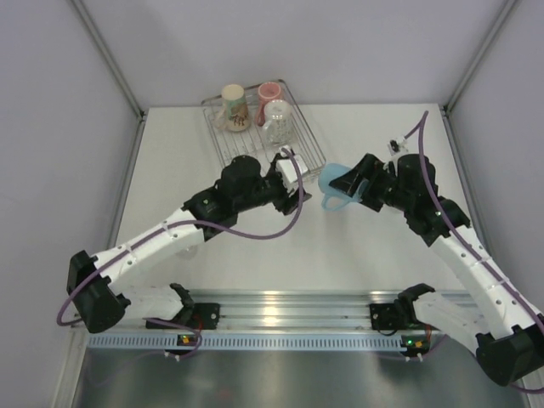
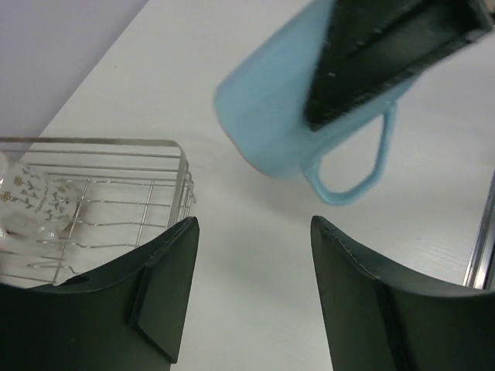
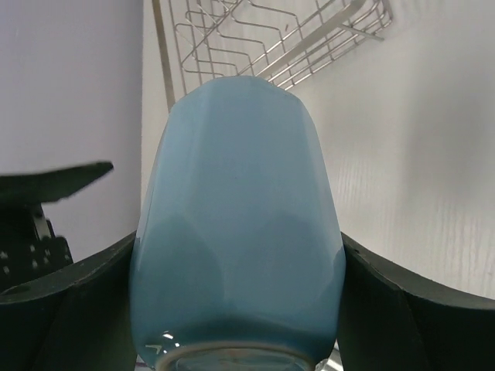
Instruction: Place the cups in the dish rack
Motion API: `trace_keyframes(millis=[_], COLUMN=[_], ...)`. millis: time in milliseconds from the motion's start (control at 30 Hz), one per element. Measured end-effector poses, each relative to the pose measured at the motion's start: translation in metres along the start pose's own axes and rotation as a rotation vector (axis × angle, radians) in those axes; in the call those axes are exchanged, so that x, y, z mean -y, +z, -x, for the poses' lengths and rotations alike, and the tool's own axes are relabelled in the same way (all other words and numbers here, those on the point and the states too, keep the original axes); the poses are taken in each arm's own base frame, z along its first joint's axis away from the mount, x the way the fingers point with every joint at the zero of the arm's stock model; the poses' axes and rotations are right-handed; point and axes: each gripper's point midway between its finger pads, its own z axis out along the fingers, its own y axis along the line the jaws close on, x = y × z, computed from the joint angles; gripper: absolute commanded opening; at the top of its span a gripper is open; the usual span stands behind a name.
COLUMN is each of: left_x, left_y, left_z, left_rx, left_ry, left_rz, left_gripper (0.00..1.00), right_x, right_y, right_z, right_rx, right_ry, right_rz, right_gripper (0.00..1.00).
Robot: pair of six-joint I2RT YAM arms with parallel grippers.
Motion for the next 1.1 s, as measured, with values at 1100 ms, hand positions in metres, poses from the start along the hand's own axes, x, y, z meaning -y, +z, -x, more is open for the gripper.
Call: trace_keyframes(millis=[1100], left_x=[0.087], left_y=[0.074], left_z=[-0.042], left_rx=[-0.060], left_ry=[0.573], left_rz=[0.196], left_gripper=[0.64], right_x=[0.033], right_y=[-0.011], right_z=[0.011], right_rx=[0.133], right_ry=[0.336], right_rz=[-0.220], right_gripper=[0.00])
